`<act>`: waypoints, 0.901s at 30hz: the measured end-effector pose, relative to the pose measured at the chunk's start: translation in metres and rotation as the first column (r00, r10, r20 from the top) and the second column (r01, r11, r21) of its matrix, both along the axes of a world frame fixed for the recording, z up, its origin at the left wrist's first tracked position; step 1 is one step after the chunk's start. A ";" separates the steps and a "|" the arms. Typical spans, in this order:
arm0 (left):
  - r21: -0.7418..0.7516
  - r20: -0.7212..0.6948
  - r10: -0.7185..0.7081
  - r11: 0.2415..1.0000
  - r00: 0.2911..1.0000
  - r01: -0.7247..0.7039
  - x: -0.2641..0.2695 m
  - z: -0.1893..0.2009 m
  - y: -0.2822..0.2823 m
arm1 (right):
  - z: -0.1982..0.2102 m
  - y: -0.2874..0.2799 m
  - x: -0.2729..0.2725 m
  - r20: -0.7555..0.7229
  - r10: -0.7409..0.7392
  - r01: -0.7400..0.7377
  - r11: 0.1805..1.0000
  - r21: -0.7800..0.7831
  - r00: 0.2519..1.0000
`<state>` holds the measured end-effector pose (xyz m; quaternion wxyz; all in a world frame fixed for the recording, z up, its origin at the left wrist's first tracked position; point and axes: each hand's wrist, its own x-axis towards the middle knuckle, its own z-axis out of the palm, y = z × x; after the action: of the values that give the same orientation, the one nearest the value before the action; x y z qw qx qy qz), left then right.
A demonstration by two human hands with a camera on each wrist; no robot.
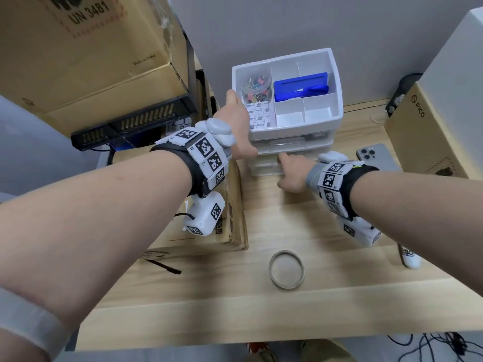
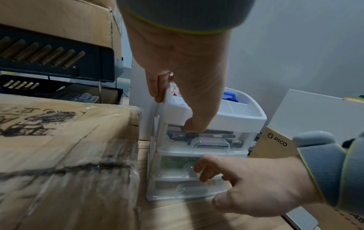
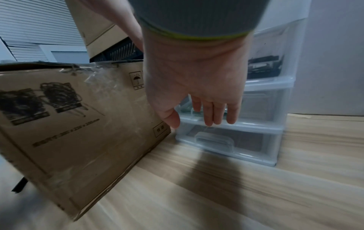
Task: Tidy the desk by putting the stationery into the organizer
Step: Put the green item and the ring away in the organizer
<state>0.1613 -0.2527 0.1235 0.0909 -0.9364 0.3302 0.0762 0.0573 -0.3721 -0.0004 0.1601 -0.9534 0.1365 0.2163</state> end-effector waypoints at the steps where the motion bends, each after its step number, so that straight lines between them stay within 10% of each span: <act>1: -0.005 0.004 0.006 1.000 1.000 -0.006 0.000 0.000 -0.001 | -0.001 -0.002 0.002 0.000 -0.001 0.001 1.000 0.004 1.000; 9: 0.003 0.028 0.017 1.000 0.999 -0.017 -0.006 -0.004 -0.005 | -0.009 0.006 -0.007 -0.015 -0.175 0.175 0.982 0.074 0.985; 11: -0.004 0.040 0.032 0.999 0.999 -0.032 -0.007 -0.005 -0.006 | -0.019 0.006 -0.004 -0.172 -0.436 0.469 0.816 0.339 0.883; 13: -0.019 0.045 0.040 0.999 0.998 -0.040 -0.008 -0.006 -0.006 | -0.024 0.005 -0.003 -0.315 -0.646 0.690 0.479 0.543 0.695; 17: -0.047 0.034 0.024 0.999 0.999 -0.022 -0.005 -0.007 -0.004 | -0.040 0.003 0.003 -0.447 -0.793 0.729 -0.005 0.685 0.415; 27: -0.024 0.053 -0.001 1.000 0.999 0.003 -0.005 -0.011 -0.003 | -0.056 0.010 0.007 -0.569 -0.745 0.592 -0.296 0.749 0.348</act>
<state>0.1562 -0.2556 0.1126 0.0886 -0.9388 0.3296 0.0472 0.0646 -0.3620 -0.0560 0.7708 -0.4078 0.4867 0.0512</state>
